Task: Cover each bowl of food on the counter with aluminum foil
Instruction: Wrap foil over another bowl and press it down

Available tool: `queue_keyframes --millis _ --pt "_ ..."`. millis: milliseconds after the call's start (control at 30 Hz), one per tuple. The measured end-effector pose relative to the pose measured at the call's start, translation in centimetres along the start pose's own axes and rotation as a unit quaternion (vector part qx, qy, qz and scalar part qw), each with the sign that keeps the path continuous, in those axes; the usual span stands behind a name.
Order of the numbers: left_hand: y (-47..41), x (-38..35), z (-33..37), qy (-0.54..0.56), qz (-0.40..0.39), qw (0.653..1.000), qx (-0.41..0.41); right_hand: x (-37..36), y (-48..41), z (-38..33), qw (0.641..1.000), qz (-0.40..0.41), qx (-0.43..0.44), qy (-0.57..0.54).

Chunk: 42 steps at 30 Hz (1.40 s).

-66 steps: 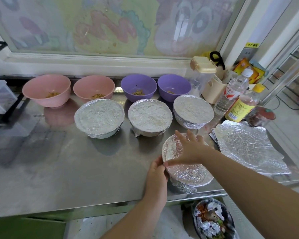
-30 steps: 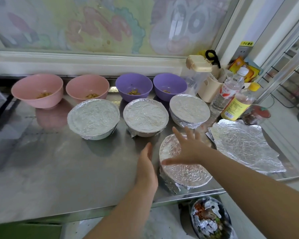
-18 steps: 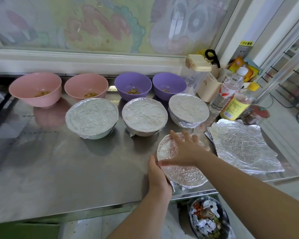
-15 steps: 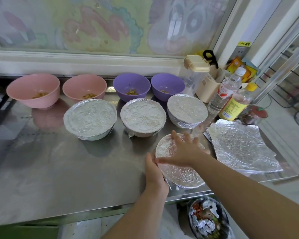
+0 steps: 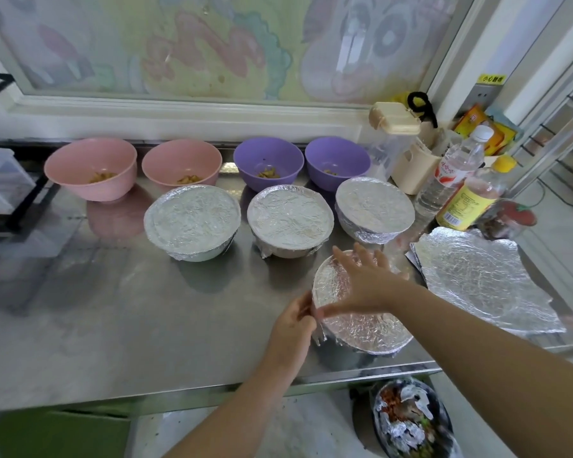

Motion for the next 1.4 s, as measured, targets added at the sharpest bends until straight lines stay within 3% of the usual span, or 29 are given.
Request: queue_keyframes --millis 167,367,567,967,1167,1400 --pt "2.6 -1.1 -0.2 -0.097 0.013 0.992 -0.077 -0.1 -0.4 0.1 1.0 0.009 -0.003 -0.004" --pt "2.2 -2.4 -1.6 -0.142 0.145 0.977 -0.07 -0.6 -0.7 0.3 1.0 0.021 -0.004 -0.008" --pt "2.2 -1.9 -1.0 -0.108 0.193 0.975 -0.035 -0.2 0.0 -0.3 1.0 0.013 -0.013 -0.017" --pt "2.1 -1.0 0.9 -0.153 0.171 0.973 0.015 -0.1 0.4 -0.7 1.0 0.011 -0.025 -0.011" --pt "1.7 -1.0 1.4 0.037 0.091 0.988 0.116 -0.1 0.5 -0.9 0.999 0.013 -0.028 -0.01" --pt "3.4 -1.5 3.1 0.243 0.038 0.943 0.224 -0.2 0.4 -0.8 0.999 0.019 -0.03 -0.003"
Point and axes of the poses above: each hand's wrist, its own y-axis away from the middle knuckle, its own x-axis out of the back of the hand, z = x × y, the point moved 1 cm from there along -y, towards the middle knuckle, and after that the axes turned 10 degrees about x, right-handed, at the moved point
